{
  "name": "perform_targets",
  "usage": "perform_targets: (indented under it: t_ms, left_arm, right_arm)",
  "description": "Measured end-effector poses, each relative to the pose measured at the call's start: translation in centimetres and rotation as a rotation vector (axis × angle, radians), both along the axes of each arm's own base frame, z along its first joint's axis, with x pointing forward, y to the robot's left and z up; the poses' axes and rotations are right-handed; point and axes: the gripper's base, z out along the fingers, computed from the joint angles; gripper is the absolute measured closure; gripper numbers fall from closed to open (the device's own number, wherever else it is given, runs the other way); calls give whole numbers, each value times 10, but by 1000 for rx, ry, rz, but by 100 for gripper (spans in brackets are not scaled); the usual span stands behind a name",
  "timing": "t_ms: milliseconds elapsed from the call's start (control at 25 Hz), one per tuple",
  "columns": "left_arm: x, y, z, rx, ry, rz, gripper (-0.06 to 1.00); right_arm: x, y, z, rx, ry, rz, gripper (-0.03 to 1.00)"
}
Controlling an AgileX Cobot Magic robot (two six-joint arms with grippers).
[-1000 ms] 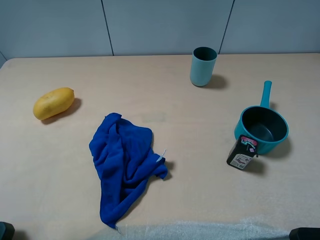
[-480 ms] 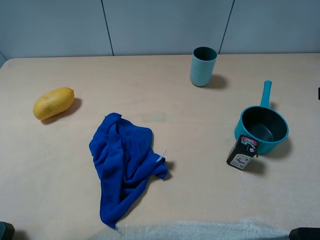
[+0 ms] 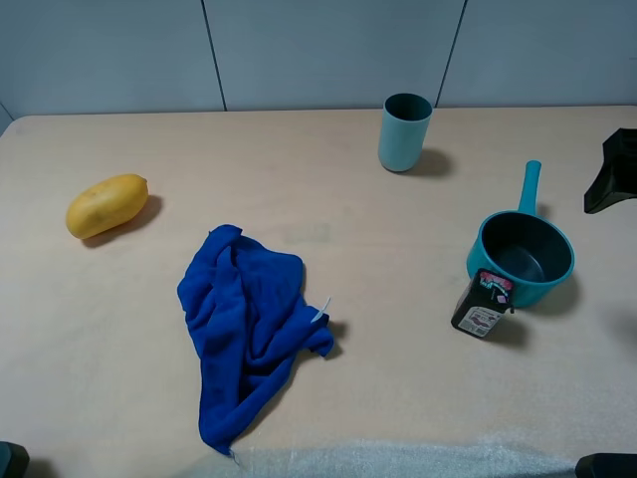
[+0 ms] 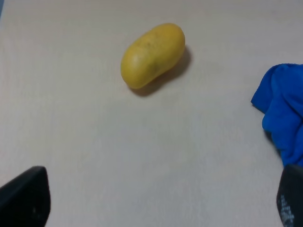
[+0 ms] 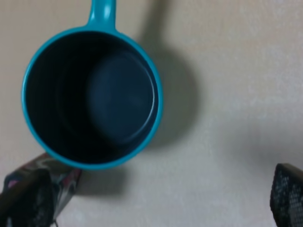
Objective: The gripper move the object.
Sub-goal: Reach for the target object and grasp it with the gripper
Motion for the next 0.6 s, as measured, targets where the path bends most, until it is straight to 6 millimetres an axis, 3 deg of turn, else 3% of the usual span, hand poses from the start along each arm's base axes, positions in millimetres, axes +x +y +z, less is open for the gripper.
perform_targets:
  t_ms: [600]
  left_arm:
    - [0,0,0,0,0,0,-2]
  right_arm:
    - [45,2,-66,5,147,-31,27]
